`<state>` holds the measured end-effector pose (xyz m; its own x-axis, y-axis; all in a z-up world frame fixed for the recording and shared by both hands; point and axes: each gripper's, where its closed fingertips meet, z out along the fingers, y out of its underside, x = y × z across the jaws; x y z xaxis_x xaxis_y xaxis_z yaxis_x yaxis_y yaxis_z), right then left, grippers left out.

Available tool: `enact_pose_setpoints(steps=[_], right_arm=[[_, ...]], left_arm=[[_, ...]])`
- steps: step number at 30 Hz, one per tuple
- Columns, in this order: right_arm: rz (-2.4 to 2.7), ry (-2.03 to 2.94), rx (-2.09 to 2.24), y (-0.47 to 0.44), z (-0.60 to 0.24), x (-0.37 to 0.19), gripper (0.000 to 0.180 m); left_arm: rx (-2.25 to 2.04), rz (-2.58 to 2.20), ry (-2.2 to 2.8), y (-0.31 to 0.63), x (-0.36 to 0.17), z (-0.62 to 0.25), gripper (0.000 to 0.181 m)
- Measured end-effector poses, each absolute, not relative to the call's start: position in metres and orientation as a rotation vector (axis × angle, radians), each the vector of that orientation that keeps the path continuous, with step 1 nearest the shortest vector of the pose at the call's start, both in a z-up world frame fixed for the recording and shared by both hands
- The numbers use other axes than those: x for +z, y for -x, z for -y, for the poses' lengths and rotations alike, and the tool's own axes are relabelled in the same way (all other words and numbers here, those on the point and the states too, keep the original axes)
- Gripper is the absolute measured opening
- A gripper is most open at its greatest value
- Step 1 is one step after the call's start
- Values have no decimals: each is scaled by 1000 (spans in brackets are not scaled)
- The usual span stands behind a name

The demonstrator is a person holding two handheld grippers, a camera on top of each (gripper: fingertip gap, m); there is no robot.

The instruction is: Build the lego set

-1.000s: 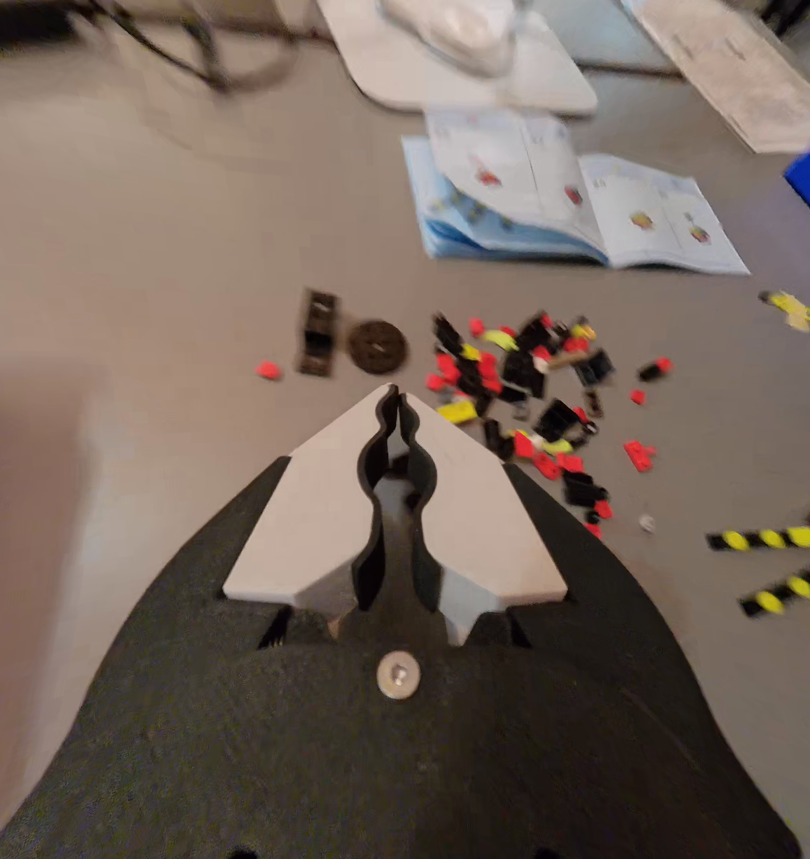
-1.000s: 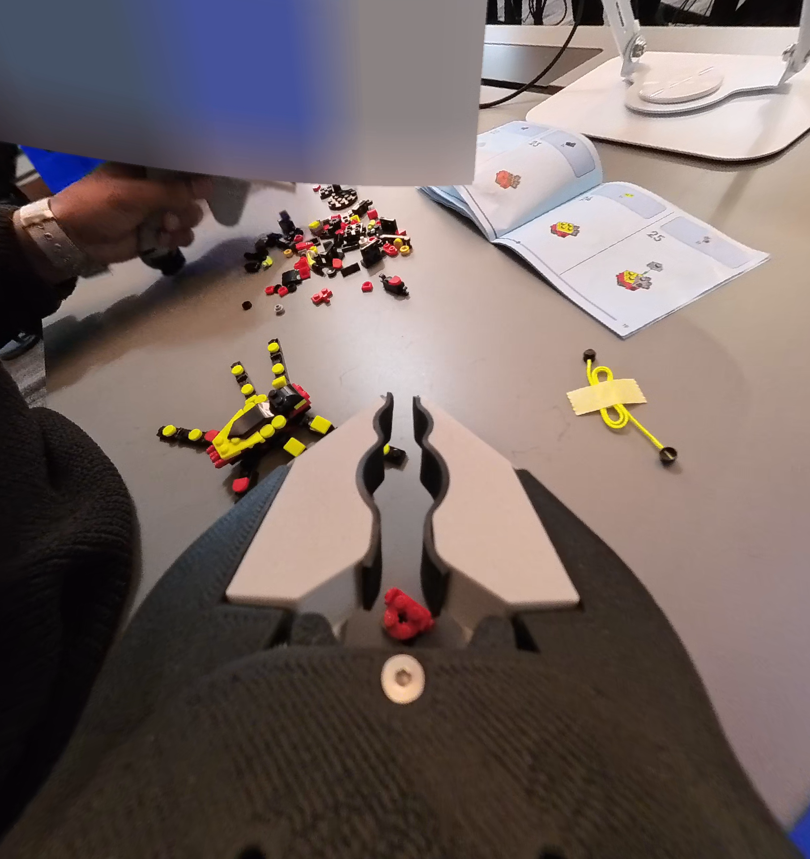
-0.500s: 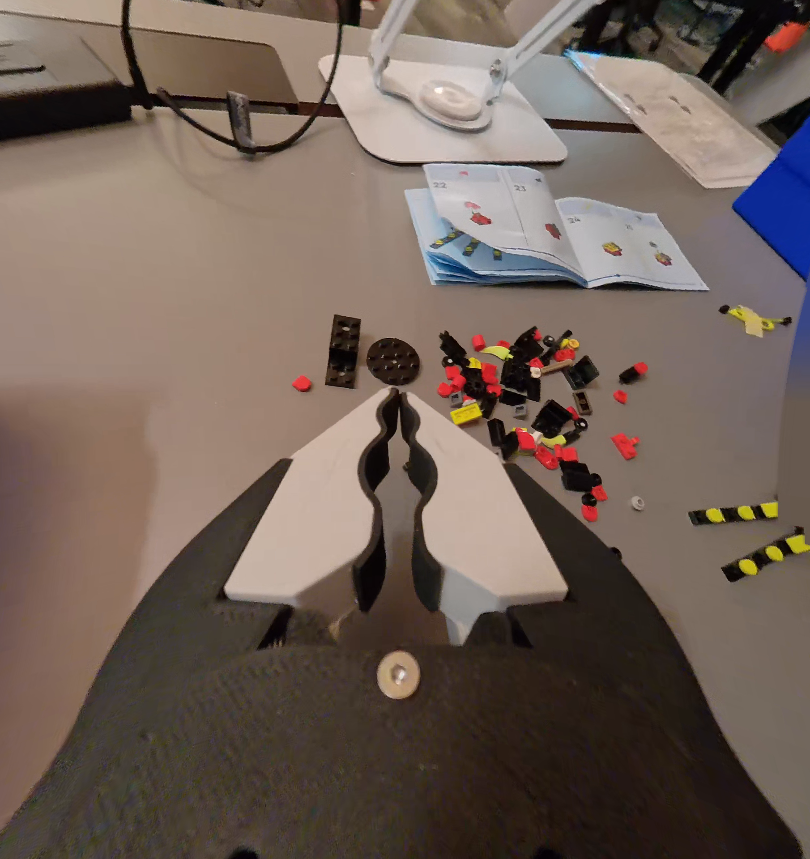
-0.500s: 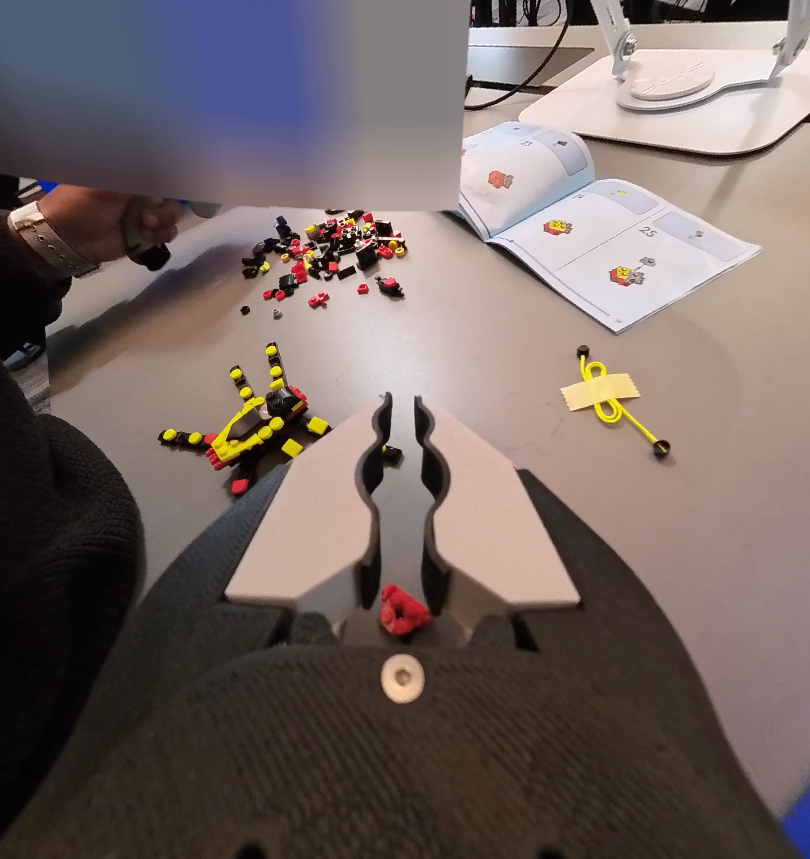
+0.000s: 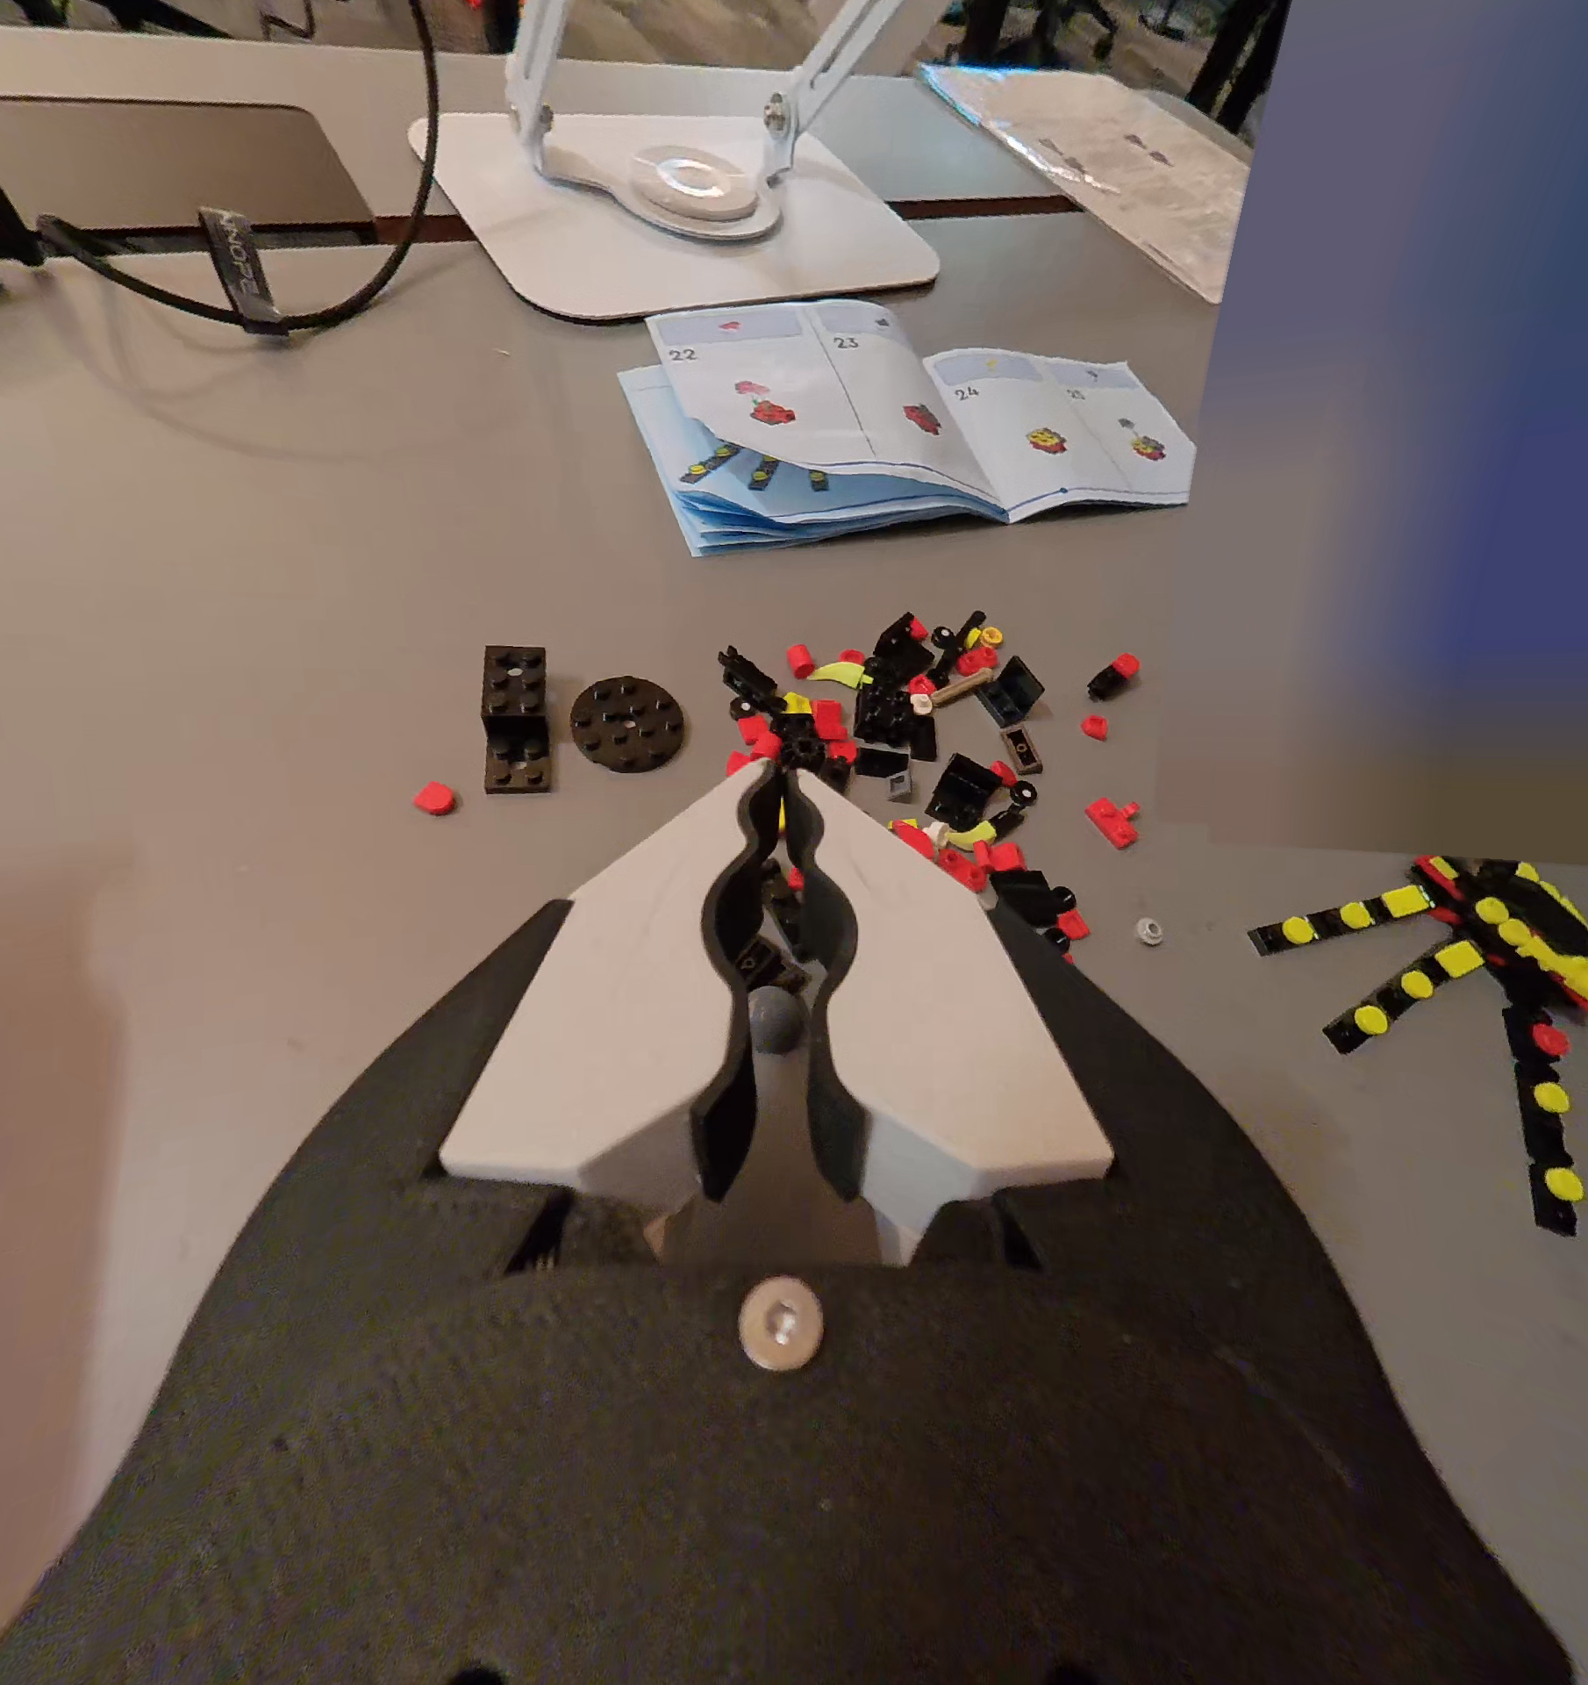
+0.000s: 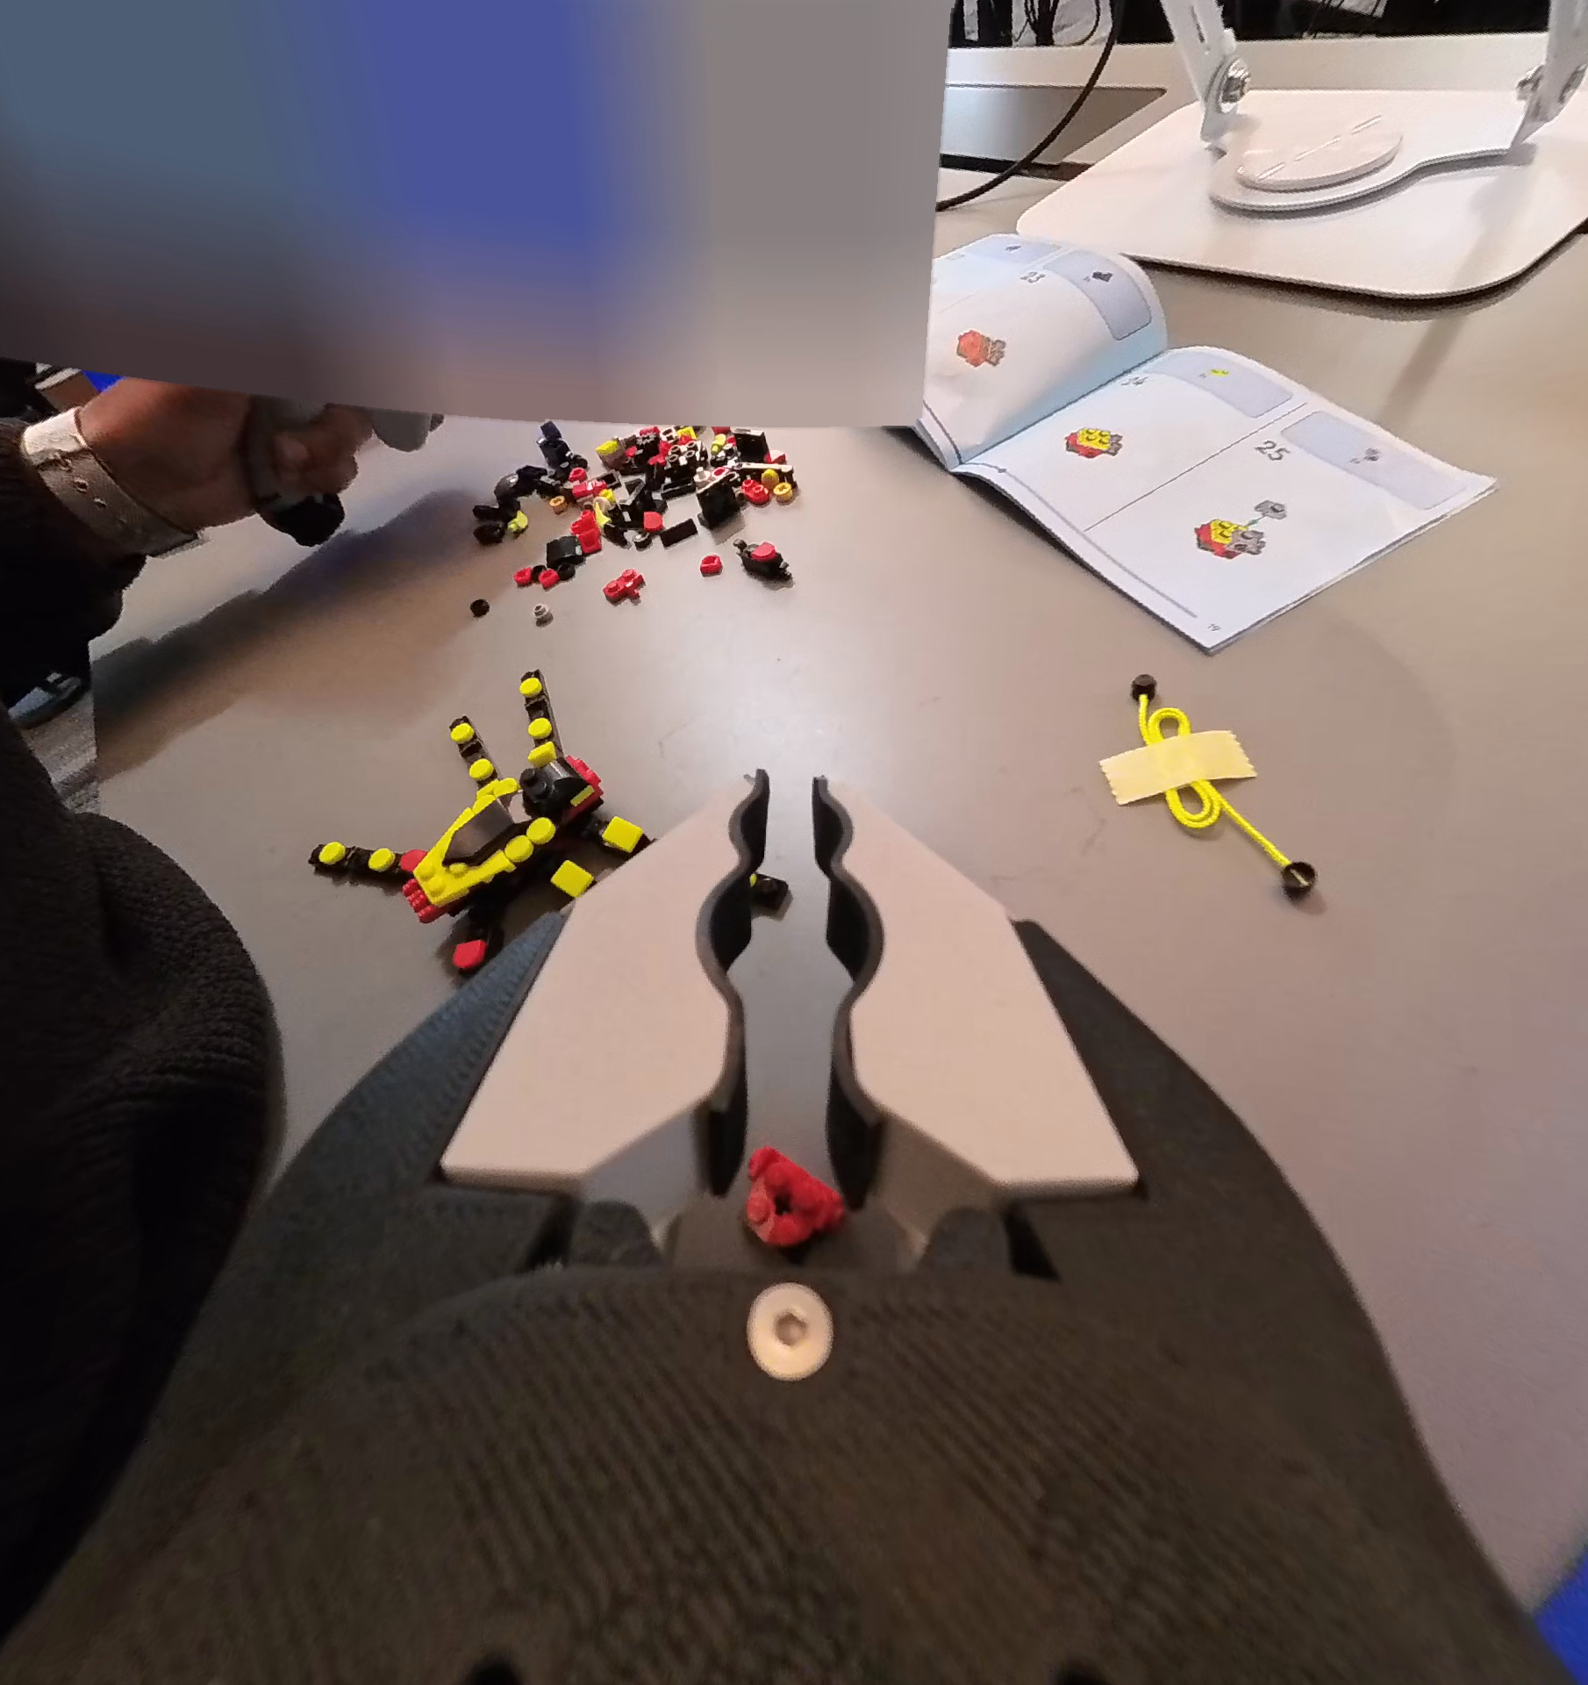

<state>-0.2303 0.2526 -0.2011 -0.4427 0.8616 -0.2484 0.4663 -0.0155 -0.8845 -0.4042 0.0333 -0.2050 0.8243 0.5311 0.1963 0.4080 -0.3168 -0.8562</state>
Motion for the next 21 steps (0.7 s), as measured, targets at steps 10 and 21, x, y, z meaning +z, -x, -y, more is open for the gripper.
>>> enact_pose_setpoints(steps=[10, 21], right_arm=[[1899, 1383, 1445, 230, -252, -202, 7], [1900, 1359, 1465, 228, -249, -198, 7]], left_arm=[[84, 489, 2011, 371, -207, -62, 1], [-31, 436, 2324, 316, -250, -107, 22]])
